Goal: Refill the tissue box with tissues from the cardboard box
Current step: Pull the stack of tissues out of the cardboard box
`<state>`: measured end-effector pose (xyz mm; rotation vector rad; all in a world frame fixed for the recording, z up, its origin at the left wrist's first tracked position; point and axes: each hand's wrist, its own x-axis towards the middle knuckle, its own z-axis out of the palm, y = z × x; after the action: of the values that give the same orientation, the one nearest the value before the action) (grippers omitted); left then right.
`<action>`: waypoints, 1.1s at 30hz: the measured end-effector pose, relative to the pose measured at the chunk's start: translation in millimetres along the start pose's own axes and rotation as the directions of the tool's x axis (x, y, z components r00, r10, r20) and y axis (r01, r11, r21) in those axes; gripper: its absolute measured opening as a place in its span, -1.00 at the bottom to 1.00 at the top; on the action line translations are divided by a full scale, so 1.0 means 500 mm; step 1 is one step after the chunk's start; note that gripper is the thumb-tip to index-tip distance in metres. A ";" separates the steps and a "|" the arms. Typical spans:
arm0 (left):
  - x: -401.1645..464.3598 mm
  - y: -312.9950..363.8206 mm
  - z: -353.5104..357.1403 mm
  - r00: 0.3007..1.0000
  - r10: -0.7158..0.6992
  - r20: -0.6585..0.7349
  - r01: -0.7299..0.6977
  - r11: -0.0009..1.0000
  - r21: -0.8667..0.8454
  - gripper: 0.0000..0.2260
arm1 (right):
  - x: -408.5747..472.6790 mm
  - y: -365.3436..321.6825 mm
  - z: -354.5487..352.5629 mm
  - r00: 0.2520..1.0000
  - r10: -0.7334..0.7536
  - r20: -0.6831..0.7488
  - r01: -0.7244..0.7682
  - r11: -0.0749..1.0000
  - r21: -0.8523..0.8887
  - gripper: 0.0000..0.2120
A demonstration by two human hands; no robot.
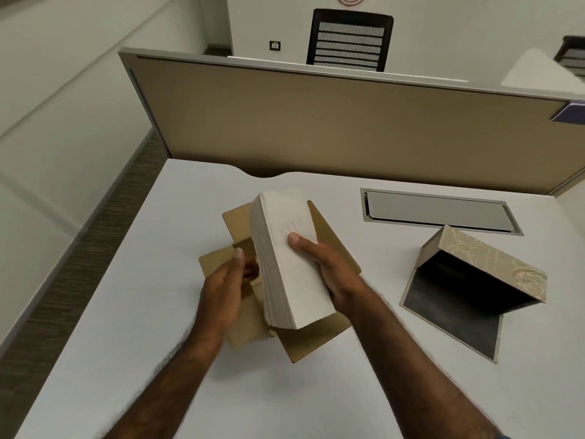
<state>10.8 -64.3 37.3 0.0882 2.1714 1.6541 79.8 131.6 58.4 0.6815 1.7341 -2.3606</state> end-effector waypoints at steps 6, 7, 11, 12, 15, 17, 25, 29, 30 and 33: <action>-0.057 0.062 0.068 0.944 -0.109 0.311 0.252 0.846 -0.470 -0.61 | -0.071 0.001 -0.039 0.999 0.019 0.036 -0.024 0.987 0.157 -0.74; -0.065 0.066 0.081 0.944 -0.116 0.309 0.262 0.833 -0.487 -0.63 | -0.084 0.002 -0.045 0.999 0.022 0.041 -0.028 0.987 0.160 -0.78; -0.090 0.069 0.125 0.933 -0.115 0.341 0.288 0.806 -0.518 -0.59 | -0.127 0.016 -0.077 1.000 0.017 -0.007 -0.016 0.989 0.148 -0.58; -0.098 0.071 0.135 0.932 -0.111 0.346 0.289 0.805 -0.519 -0.59 | -0.136 0.020 -0.085 0.999 0.020 -0.028 -0.016 0.991 0.136 -0.48; -0.117 0.070 0.167 0.925 -0.127 0.359 0.309 0.801 -0.513 -0.64 | -0.162 0.035 -0.111 0.996 0.041 -0.078 -0.033 0.993 0.110 -0.42; -0.128 0.067 0.190 0.914 -0.138 0.381 0.325 0.812 -0.485 -0.68 | -0.179 0.047 -0.130 0.990 0.057 -0.130 -0.044 0.994 0.101 -0.40; -0.178 0.059 0.282 0.911 -0.065 0.408 0.199 0.935 -0.295 -0.78 | -0.258 0.078 -0.208 0.969 0.107 -0.223 -0.049 0.967 0.251 -0.30; -0.197 0.057 0.329 0.913 -0.036 0.407 0.134 0.967 -0.215 -0.79 | -0.288 0.082 -0.241 0.960 0.133 -0.246 -0.055 0.952 0.302 -0.30; -0.202 0.057 0.341 0.910 -0.044 0.412 0.136 0.971 -0.198 -0.80 | -0.295 0.083 -0.250 0.960 0.144 -0.242 -0.065 0.949 0.308 -0.32; -0.219 0.060 0.378 0.901 -0.094 0.423 0.175 0.972 -0.156 -0.76 | -0.312 0.090 -0.272 0.958 0.178 -0.225 -0.102 0.944 0.314 -0.35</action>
<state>172.3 84.7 55.6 0.2077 1.6597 1.5860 272.8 219.2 54.3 1.1553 1.3570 -2.5507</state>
